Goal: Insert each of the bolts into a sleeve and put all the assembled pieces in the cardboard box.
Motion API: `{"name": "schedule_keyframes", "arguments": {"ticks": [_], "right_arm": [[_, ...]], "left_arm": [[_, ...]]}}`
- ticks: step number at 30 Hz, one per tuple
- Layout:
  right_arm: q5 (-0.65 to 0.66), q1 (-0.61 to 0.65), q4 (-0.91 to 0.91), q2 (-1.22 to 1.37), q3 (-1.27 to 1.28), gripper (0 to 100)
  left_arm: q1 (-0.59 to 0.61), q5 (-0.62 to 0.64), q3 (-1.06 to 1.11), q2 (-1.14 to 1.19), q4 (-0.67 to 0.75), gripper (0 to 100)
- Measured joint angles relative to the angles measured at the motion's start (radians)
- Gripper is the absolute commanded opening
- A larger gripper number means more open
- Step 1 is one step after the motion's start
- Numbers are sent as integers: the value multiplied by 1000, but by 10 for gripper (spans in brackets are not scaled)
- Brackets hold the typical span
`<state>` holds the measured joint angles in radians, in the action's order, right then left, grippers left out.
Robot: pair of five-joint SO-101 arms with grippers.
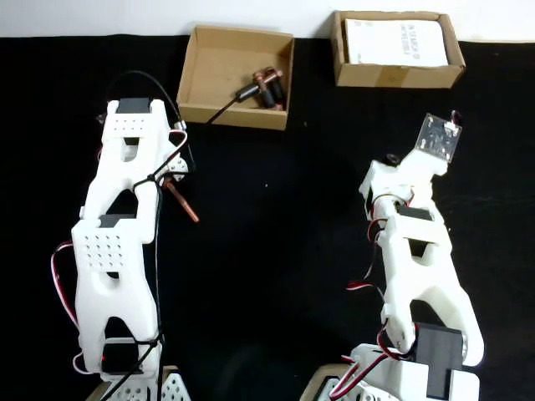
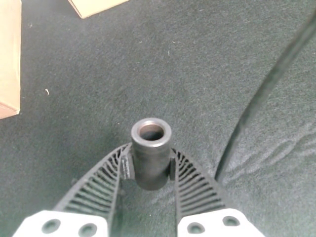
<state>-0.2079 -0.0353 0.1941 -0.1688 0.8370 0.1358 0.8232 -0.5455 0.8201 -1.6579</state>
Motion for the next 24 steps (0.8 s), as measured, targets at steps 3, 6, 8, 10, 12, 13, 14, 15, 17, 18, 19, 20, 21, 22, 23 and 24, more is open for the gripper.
{"name": "schedule_keyframes", "arguments": {"ticks": [3, 6, 8, 10, 12, 13, 14, 15, 17, 18, 19, 20, 21, 22, 23, 24], "right_arm": [[0, 0, 0, 0, 0, 8], [0, 0, 0, 0, 0, 8], [0, 0, 0, 0, 0, 8], [0, 0, 0, 0, 0, 8], [0, 0, 0, 0, 2, 8], [0, 0, 0, -2, 5, 8], [0, 0, 0, -3, 6, 8], [0, 0, 0, -5, 6, 8], [0, 0, 0, -12, 6, 8], [0, 0, 0, -21, 6, 8], [0, -2, 0, -41, 9, 8], [0, -2, 5, -68, 9, 8], [0, -2, 18, -106, 12, 8], [0, 0, 54, -157, 17, 8], [0, 0, 97, -209, 17, 8], [0, 3, 144, -264, 18, 8]], "left_arm": [[0, 0, -5, 8, 17, 114], [-5, 0, -6, 9, 57, 50], [-6, -5, -6, 11, 84, 7], [-12, -54, -6, 17, 112, 9], [-29, -129, -5, 23, 121, 8], [-40, -169, -5, 25, 124, 8], [-52, -212, -3, 25, 124, 8], [-63, -253, -3, 25, 124, 8], [-94, -325, 5, 6, 118, 8], [-107, -353, 6, -6, 104, 8], [-121, -376, 9, -21, 92, 8], [-141, -397, 11, -41, 77, 8], [-166, -420, 14, -72, 63, 8], [-192, -446, 14, -110, 51, 8], [-212, -479, 17, -163, 40, 8], [-229, -516, 18, -221, 23, 8]]}}
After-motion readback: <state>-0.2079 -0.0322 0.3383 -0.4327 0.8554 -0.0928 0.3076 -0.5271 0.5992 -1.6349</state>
